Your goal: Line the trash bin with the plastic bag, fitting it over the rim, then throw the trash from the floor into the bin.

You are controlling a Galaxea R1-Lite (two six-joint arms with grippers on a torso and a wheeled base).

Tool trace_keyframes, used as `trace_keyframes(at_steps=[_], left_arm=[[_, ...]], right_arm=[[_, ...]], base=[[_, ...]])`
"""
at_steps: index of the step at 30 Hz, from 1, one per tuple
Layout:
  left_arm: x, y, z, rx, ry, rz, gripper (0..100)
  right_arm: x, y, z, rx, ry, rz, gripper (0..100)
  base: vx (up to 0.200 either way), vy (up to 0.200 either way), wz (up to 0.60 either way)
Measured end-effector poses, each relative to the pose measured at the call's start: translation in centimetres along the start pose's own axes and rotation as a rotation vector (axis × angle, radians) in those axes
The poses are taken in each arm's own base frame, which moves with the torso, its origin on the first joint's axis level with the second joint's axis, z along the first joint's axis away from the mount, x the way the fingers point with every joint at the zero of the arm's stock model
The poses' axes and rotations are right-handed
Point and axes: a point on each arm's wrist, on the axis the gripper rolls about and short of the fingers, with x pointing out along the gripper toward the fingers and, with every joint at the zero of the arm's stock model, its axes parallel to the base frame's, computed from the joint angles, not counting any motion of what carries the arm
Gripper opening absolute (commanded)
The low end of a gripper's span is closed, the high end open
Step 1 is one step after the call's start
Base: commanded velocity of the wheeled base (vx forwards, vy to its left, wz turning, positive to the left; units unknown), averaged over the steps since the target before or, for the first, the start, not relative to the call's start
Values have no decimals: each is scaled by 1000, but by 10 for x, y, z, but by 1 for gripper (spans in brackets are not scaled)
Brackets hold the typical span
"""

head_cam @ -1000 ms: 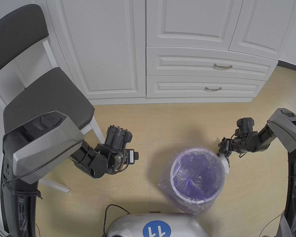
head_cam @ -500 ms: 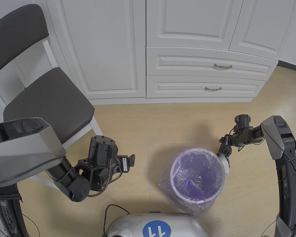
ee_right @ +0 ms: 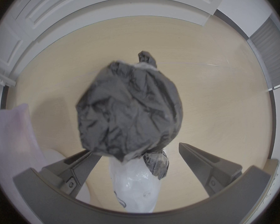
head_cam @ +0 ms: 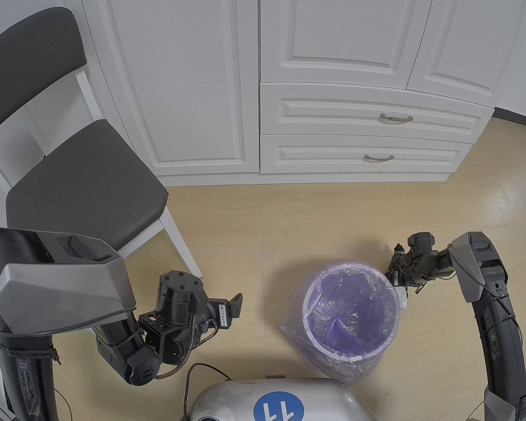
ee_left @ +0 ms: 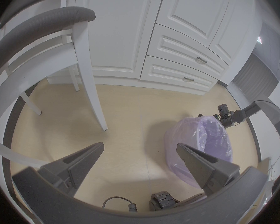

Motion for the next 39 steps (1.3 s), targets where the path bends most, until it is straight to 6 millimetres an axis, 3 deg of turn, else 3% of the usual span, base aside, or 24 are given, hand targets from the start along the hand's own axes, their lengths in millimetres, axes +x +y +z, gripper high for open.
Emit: trace_keyframes(at_steps=[6, 7, 18, 27, 33, 39], left_arm=[[2, 0, -1, -9, -15, -3, 100], [2, 0, -1, -11, -24, -7, 100], [4, -1, -6, -7, -23, -12, 100], [0, 0, -2, -10, -30, -13, 100], [-15, 0, 15, -10, -70, -24, 100], [-39, -1, 39, -9, -138, -45, 100]], right_arm=[[11, 4, -14, -8, 19, 4, 100], [12, 5, -15, -9, 23, 5, 0], [12, 12, -12, 99, -10, -2, 0], [-7, 11, 2, 421, -202, -6, 0], [-32, 8, 7, 604, -456, 47, 0], [-75, 2, 6, 673, -641, 119, 0]], base=[[0, 0, 0], [0, 0, 0], [0, 0, 0], [0, 0, 0], [0, 0, 0], [0, 0, 0]])
